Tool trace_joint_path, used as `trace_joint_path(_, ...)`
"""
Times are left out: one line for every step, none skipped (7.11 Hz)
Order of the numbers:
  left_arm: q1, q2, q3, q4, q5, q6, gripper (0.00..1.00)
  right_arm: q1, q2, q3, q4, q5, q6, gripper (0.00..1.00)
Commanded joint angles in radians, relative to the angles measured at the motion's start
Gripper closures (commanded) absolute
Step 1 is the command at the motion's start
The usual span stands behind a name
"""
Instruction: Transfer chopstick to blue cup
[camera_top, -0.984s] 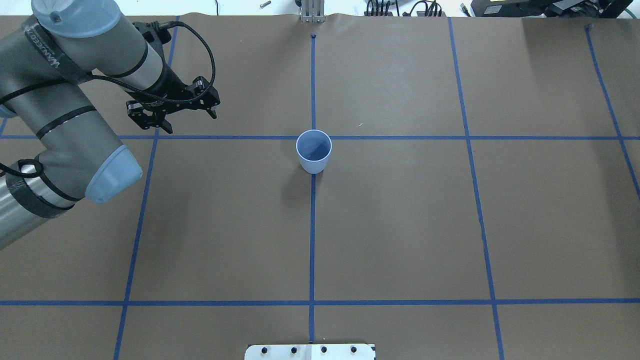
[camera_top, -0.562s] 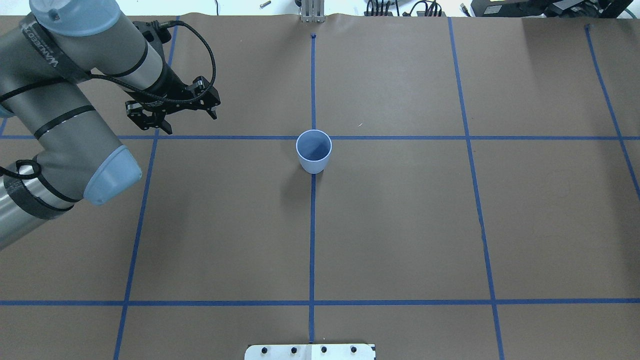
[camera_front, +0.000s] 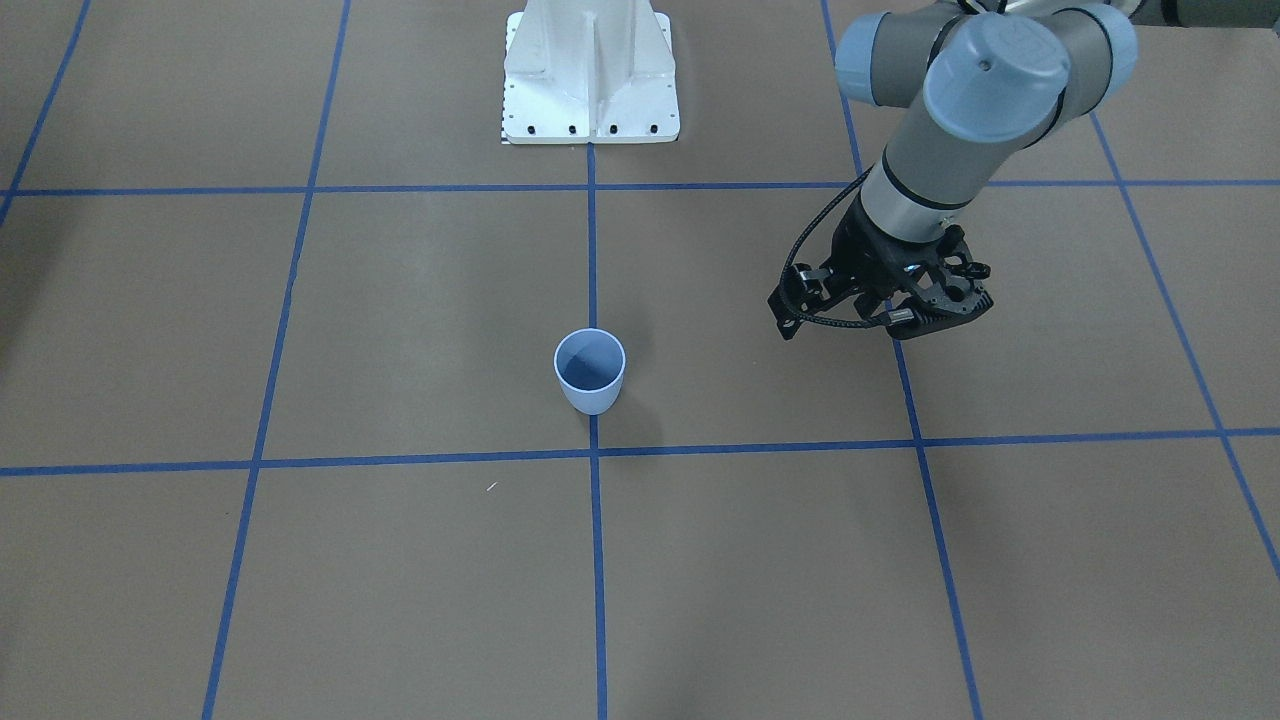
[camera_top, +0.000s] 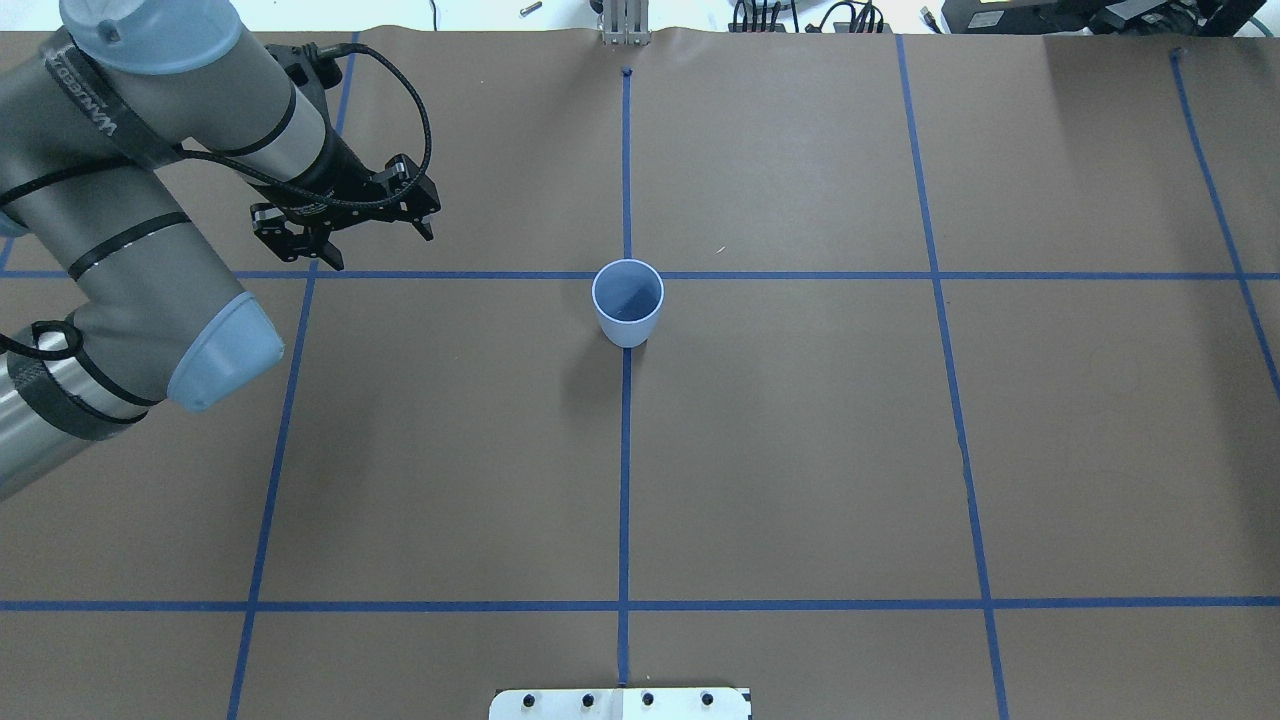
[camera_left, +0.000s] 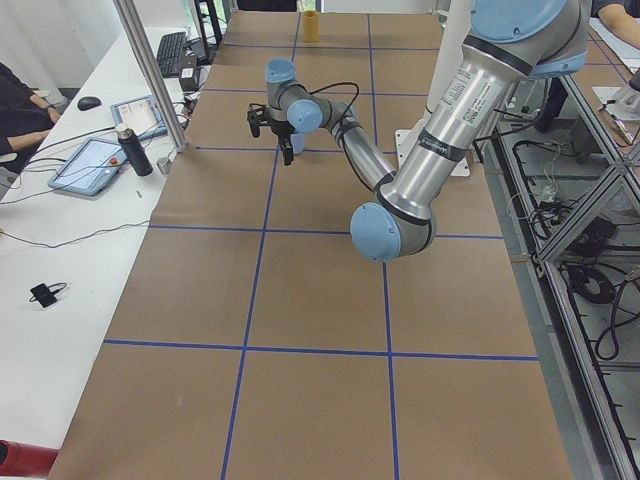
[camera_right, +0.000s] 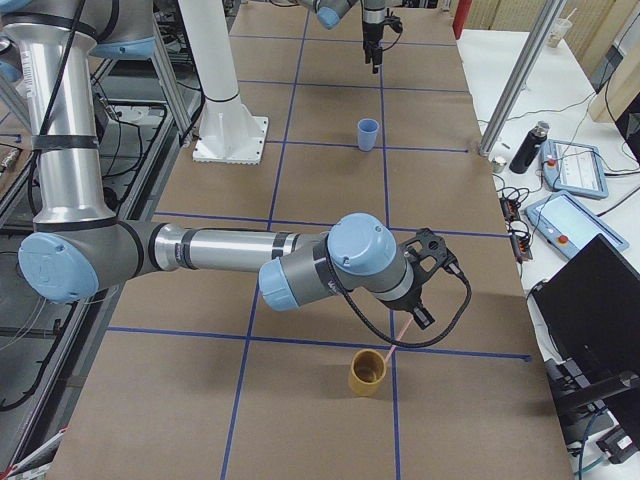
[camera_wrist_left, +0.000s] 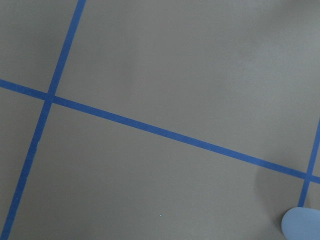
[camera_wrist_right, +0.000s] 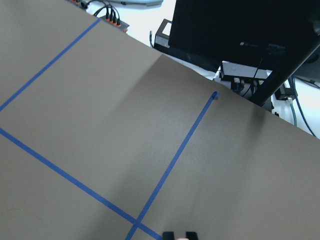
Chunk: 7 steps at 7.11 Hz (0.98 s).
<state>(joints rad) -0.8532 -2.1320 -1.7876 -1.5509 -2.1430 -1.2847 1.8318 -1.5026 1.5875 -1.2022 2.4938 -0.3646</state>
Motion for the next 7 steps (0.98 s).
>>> trace_joint_path(0.000, 0.001, 0.002, 0.000, 0.000, 0.001, 0.02, 0.026, 0.081, 0.116, -0.162, -0.001, 0.146, 1.00)
trace_joint_path(-0.004, 0.004, -0.003, -0.002, 0.006, 0.002, 0.02, -0.017, 0.138, 0.153, -0.218, 0.000, 0.265, 1.00)
trace_joint_path(-0.047, 0.004, -0.025, -0.008, 0.005, 0.043, 0.02, -0.125, 0.197, 0.173, -0.221, -0.009, 0.444, 1.00)
trace_joint_path(-0.120, 0.038, -0.044, -0.003, 0.000, 0.176, 0.02, -0.237, 0.270, 0.175, -0.218, -0.015, 0.613, 1.00)
trace_joint_path(-0.191, 0.069, -0.027, 0.000, 0.006, 0.315, 0.02, -0.335, 0.366, 0.174, -0.220, -0.016, 0.814, 1.00)
trace_joint_path(-0.295, 0.090, 0.025, 0.002, 0.002, 0.431, 0.02, -0.424, 0.469, 0.174, -0.218, -0.051, 1.022, 1.00)
trace_joint_path(-0.370, 0.130, 0.065, -0.001, 0.005, 0.600, 0.02, -0.521, 0.545, 0.169, -0.218, -0.073, 1.168, 1.00)
